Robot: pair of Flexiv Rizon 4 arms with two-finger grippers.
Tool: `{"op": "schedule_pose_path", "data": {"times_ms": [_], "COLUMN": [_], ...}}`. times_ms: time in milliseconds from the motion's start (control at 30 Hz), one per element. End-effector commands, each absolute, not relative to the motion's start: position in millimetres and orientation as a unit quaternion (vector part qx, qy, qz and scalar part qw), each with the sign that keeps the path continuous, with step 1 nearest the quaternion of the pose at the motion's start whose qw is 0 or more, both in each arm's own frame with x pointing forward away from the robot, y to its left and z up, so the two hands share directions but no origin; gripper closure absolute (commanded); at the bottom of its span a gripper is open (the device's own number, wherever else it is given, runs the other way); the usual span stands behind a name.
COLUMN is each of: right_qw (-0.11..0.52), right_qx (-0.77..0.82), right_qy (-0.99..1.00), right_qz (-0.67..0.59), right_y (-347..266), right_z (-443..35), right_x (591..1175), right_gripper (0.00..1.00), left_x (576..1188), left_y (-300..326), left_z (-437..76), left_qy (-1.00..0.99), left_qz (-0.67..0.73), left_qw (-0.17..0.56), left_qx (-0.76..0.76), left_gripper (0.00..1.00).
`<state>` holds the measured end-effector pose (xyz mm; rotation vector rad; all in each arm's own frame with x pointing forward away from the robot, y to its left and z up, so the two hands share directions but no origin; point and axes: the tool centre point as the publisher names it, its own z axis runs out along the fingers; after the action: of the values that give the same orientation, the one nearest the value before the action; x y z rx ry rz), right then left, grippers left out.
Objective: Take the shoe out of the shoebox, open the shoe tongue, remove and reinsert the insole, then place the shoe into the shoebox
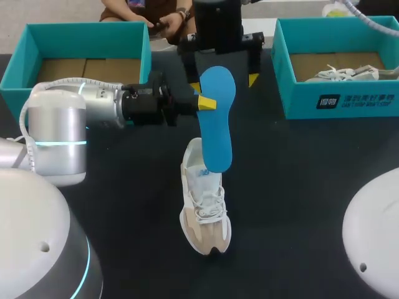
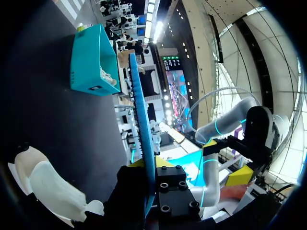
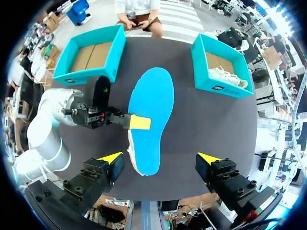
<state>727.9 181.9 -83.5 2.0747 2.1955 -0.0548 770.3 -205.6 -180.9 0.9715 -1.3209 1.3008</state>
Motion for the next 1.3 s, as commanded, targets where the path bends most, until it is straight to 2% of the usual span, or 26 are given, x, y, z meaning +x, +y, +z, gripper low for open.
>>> {"op": "schedule_pose_path", "data": {"times_ms": [33, 900, 1133, 1300], "right_qw": [0.057, 0.037, 0.022, -0.028], "right_qx": [0.686, 0.673, 0.662, 0.657], "right_qy": [0.725, 0.738, 0.748, 0.738], "right_qz": [-0.011, -0.019, 0.040, 0.148], "right_y": [180.2, 185.1, 155.2, 137.5], "right_z": [-83.9, -88.0, -83.2, -82.1], "right_x": [726.8, 724.8, 724.2, 723.1], "right_gripper": [0.00, 0.00, 0.00, 0.00], "left_x": [769.6, 769.6, 769.6, 769.6], "left_y": [-205.2, -205.2, -205.2, -205.2], "left_z": [-180.9, -180.9, -180.9, -180.9], "left_qy": [-0.547, -0.547, -0.547, -0.547], "left_qz": [0.537, 0.537, 0.537, 0.537], "left_qw": [0.500, 0.500, 0.500, 0.500], "left_qx": [0.402, 0.402, 0.402, 0.402], "left_gripper": [1.00, 1.00, 1.00, 1.00]}}
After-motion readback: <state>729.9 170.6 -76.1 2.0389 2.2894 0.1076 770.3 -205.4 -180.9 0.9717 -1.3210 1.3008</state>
